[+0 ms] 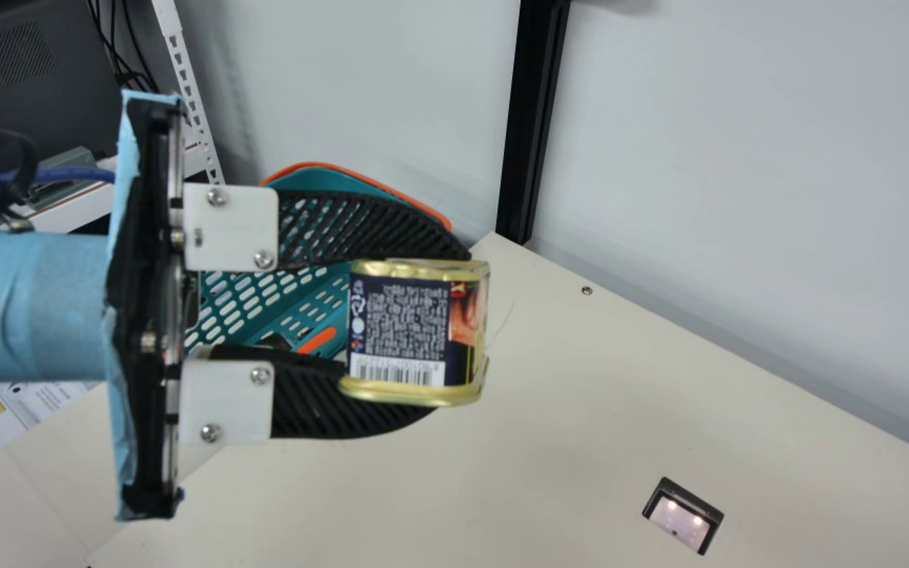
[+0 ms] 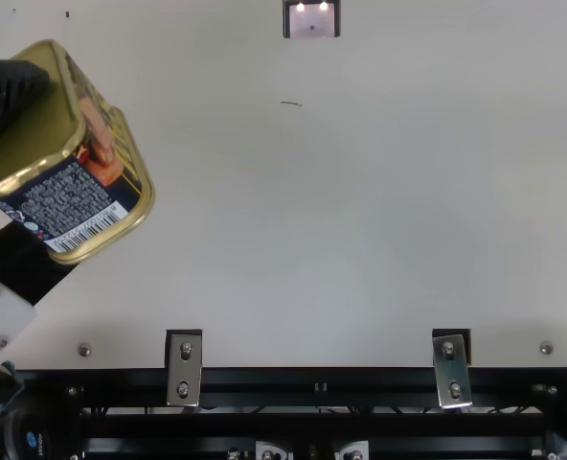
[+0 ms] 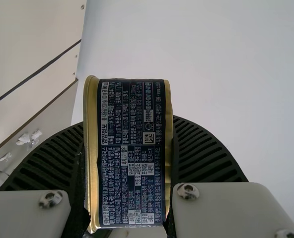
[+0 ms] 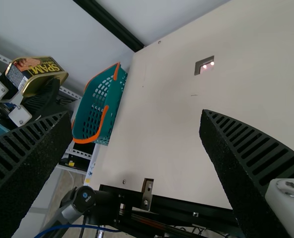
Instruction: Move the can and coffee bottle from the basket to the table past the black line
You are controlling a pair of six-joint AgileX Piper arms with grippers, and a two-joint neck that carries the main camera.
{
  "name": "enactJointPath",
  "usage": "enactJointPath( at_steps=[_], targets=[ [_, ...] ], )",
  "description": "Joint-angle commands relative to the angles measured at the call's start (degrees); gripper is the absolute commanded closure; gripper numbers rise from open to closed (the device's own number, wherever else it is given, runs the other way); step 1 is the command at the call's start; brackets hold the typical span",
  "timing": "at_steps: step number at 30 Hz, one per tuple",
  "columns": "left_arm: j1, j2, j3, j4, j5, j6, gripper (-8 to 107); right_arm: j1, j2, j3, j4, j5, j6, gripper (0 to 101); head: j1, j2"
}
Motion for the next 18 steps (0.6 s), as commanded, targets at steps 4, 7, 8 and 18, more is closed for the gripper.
enactJointPath(
  at_steps=[4,7,8,18],
  targets=[
    [0.0,0.0,0.0,0.0,0.0,0.0,89,0.0,0.0,0.0,0.0,0.0,0.0,0,-1.8,1.1],
    [0.0,0.0,0.0,0.0,0.0,0.0,89,0.0,0.0,0.0,0.0,0.0,0.0,0,-1.8,1.1],
    [0.0,0.0,0.0,0.0,0.0,0.0,89,0.0,0.0,0.0,0.0,0.0,0.0,0,-1.8,1.1],
    [0.0,0.4,0.5,-0.6,-0.1,1.3,89,0.0,0.0,0.0,0.0,0.0,0.0,0,-1.8,1.1]
  ],
)
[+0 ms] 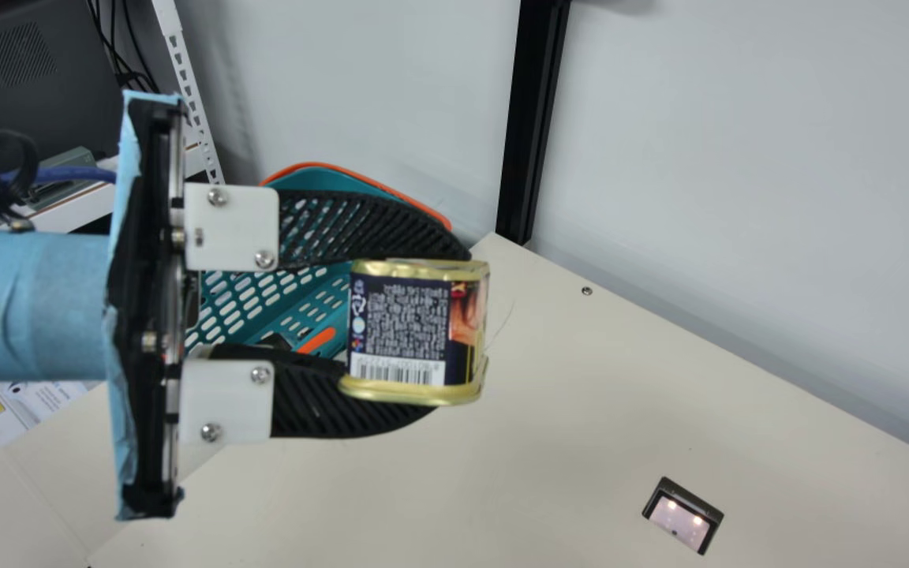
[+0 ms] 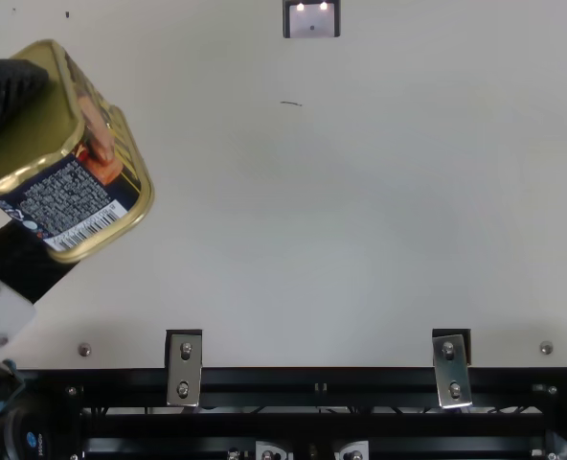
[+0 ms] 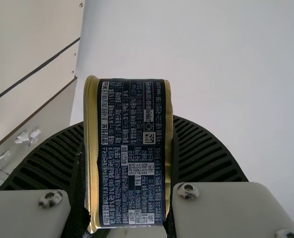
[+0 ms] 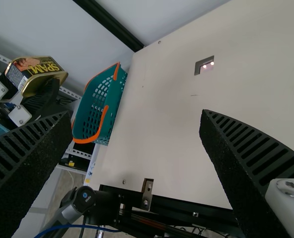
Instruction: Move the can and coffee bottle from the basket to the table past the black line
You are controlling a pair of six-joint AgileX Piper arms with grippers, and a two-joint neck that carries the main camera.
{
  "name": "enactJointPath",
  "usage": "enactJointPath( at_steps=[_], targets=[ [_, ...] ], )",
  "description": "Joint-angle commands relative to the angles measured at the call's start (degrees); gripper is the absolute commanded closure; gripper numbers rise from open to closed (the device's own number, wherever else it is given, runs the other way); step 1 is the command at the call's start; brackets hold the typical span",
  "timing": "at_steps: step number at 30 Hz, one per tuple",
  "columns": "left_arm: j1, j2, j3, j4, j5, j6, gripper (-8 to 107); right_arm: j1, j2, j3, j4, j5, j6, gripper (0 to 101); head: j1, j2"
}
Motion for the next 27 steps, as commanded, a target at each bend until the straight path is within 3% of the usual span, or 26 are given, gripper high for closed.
enactJointPath(
  at_steps=[1,7,27],
  targets=[
    [-0.1,0.1,0.2,-0.2,0.0,0.8,89,0.0,0.0,0.0,0.0,0.0,0.0,0,-1.8,1.1],
    [-3.0,0.1,-0.7,-3.7,-0.5,1.1,89,0.0,0.0,0.0,0.0,0.0,0.0,0,-1.8,1.1],
    [-2.6,0.5,-0.2,-4.1,-0.3,2.1,89,0.0,0.0,0.0,0.0,0.0,0.0,0,-1.8,1.1]
  ],
)
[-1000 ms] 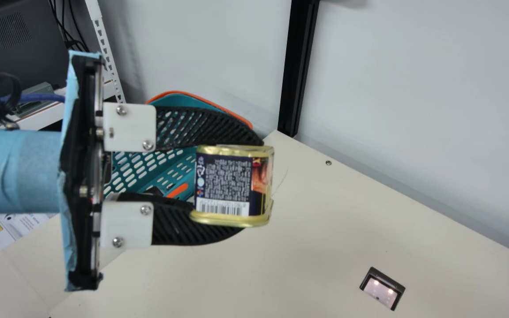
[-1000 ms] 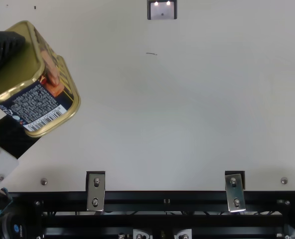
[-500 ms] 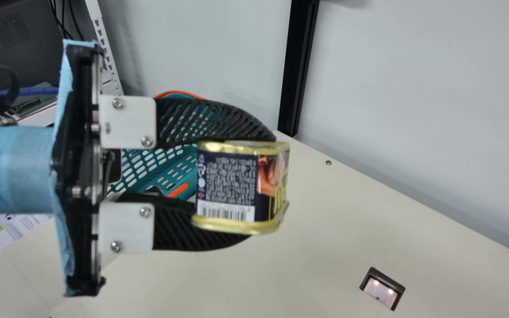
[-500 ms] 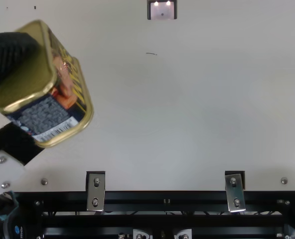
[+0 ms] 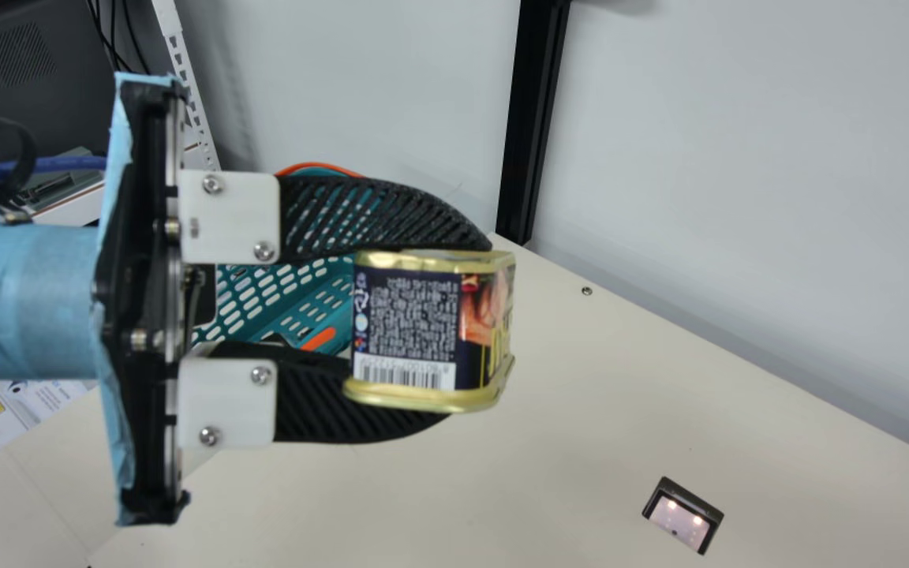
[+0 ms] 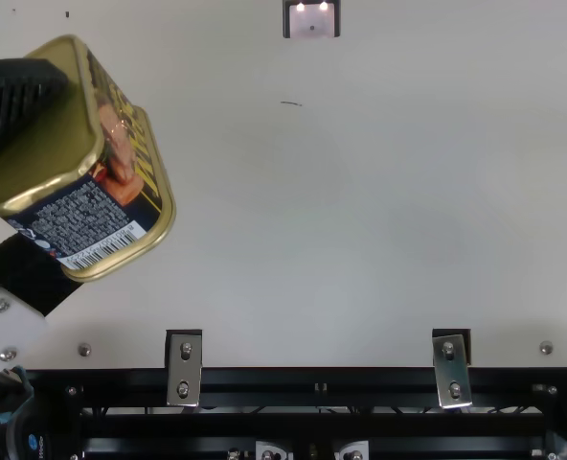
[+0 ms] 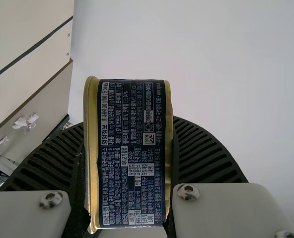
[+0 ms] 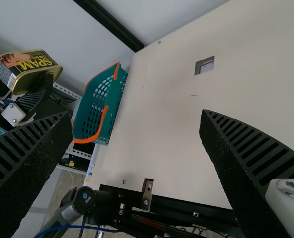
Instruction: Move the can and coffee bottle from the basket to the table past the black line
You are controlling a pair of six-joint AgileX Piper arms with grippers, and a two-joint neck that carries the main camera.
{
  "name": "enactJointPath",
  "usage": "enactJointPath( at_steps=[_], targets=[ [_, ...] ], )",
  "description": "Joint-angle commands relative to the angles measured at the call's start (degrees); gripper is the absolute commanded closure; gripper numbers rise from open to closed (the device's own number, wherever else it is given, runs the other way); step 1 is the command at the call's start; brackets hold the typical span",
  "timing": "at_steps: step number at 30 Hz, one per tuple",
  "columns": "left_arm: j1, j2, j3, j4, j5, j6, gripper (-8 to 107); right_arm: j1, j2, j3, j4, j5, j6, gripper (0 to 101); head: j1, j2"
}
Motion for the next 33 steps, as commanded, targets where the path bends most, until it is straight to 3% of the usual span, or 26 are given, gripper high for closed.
enactJointPath(
  at_steps=[1,7,11,22,33],
  targets=[
    [0.5,0.4,0.6,-0.3,0.2,1.0,89,0.0,0.0,0.0,0.0,0.0,0.0,0,-2.1,1.1],
    [4.1,2.6,0.8,5.5,-1.4,7.8,89,0.0,0.0,0.0,0.0,0.0,0.0,0,-2.1,1.1],
    [5.1,5.7,-0.5,13.2,-6.3,16.9,89,0.0,0.0,0.0,0.0,0.0,0.0,0,-2.1,1.1],
    [-7.4,11.7,-0.6,32.4,-34.4,37.6,89,0.0,0.0,0.0,0.0,0.0,0.0,0,-1.5,-0.2],
    [-21.7,12.5,5.6,39.5,-55.7,48.4,89,0.0,0.0,0.0,0.0,0.0,0.0,0,0.8,-17.1]
  ],
)
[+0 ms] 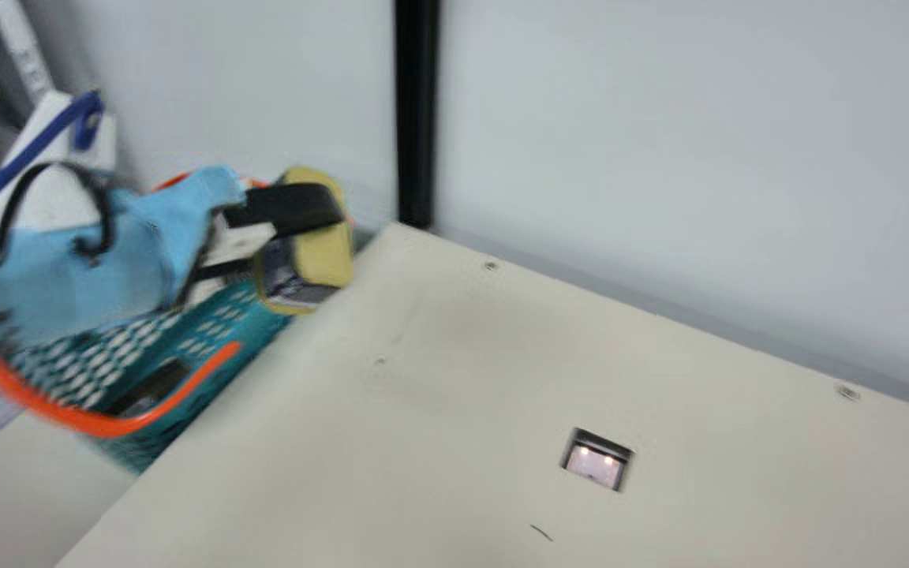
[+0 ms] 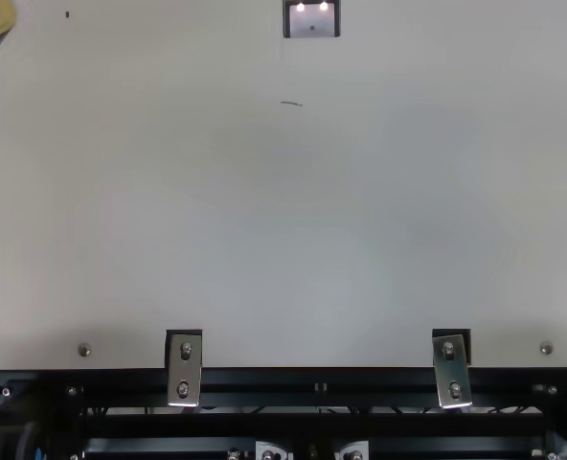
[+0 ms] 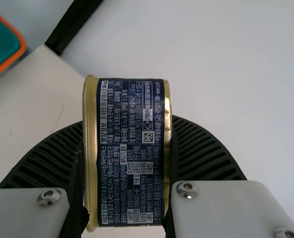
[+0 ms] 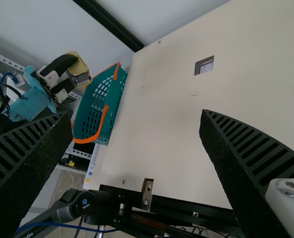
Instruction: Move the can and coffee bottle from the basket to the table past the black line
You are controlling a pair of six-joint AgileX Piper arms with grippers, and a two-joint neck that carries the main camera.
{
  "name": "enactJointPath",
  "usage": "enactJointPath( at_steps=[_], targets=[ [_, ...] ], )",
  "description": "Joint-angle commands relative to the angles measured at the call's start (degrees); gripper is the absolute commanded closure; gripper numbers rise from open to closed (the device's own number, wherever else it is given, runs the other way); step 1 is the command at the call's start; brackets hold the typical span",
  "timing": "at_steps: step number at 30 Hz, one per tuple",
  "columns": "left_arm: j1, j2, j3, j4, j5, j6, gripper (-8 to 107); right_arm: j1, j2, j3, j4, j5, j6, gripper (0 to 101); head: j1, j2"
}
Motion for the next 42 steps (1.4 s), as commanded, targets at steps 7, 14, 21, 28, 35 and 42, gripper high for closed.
enactJointPath(
  at_steps=[7,14,21,28,35,42],
  targets=[
    [-6.3,-0.4,3.0,0.2,-9.1,3.8,89,0.0,0.0,0.0,0.0,0.0,0.0,0,2.2,-13.8],
    [-6.6,-0.4,3.0,0.2,-10.5,3.7,89,0.0,0.0,0.0,0.0,0.0,0.0,0,5.0,-21.6],
    [-6.6,-0.4,3.0,0.2,-10.6,3.7,89,0.0,0.0,0.0,0.0,0.0,0.0,0,7.4,-24.4],
    [-6.6,-0.4,3.0,0.2,-10.6,3.7,89,0.0,0.0,0.0,0.0,0.0,0.0,0,7.4,-24.4],
    [-6.6,-0.4,3.0,0.1,-10.5,3.7,89,0.0,0.0,0.0,0.0,0.0,0.0,0,7.4,-24.4],
    [-11.0,3.1,3.9,2.4,-16.6,6.5,89,0.0,0.0,0.0,0.0,0.0,0.0,0,7.4,-24.4]
  ],
)
